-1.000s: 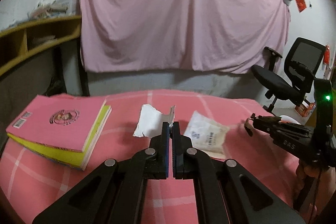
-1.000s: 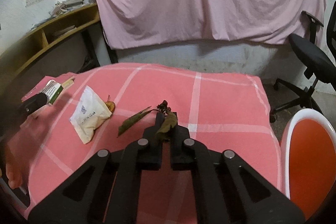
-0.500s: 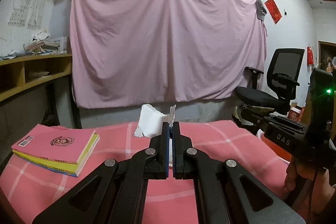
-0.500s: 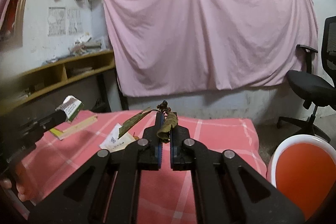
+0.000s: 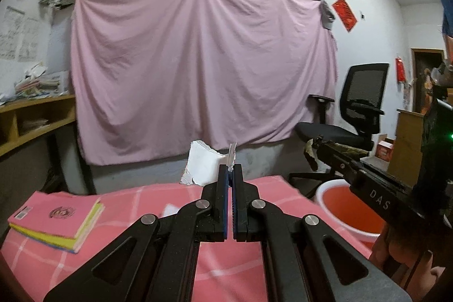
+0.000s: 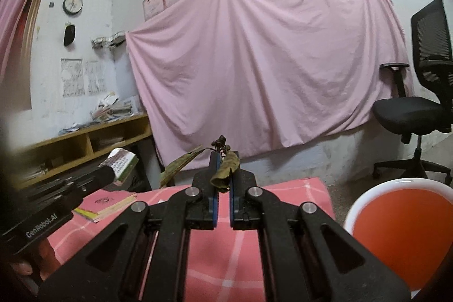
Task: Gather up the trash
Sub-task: 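Carry the paper scrap and leaves over the orange bucket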
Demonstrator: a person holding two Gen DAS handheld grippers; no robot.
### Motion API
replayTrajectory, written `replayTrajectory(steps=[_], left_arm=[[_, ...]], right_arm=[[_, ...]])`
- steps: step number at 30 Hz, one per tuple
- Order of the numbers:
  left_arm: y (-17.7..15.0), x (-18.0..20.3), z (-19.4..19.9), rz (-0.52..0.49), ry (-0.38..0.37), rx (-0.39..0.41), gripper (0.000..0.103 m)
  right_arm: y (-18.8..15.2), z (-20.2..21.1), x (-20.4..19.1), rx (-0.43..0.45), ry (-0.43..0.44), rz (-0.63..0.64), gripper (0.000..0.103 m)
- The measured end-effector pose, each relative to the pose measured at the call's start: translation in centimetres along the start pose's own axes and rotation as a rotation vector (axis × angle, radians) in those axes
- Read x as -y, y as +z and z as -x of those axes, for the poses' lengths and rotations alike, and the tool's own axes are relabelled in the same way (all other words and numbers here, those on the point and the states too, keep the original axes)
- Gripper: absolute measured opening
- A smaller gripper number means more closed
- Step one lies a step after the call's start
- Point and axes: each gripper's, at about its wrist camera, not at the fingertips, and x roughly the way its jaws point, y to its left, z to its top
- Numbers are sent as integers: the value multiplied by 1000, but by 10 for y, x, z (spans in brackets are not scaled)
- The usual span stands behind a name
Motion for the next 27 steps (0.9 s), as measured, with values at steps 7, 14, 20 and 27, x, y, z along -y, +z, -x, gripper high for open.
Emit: replayTrajectory(steps=[7, 14, 20, 27], left_arm=[[17, 50, -14, -49, -100, 8, 1], [28, 105, -35, -100, -189, 5, 1], [31, 148, -55, -135, -252, -12, 1], [31, 178, -75, -135, -322, -56, 1]], right_arm=[[16, 35, 30, 75, -134, 48, 76], [26, 57, 78, 82, -248, -1, 76], [30, 69, 112, 79, -326, -55, 77], [30, 77, 139, 60, -395, -118, 78]])
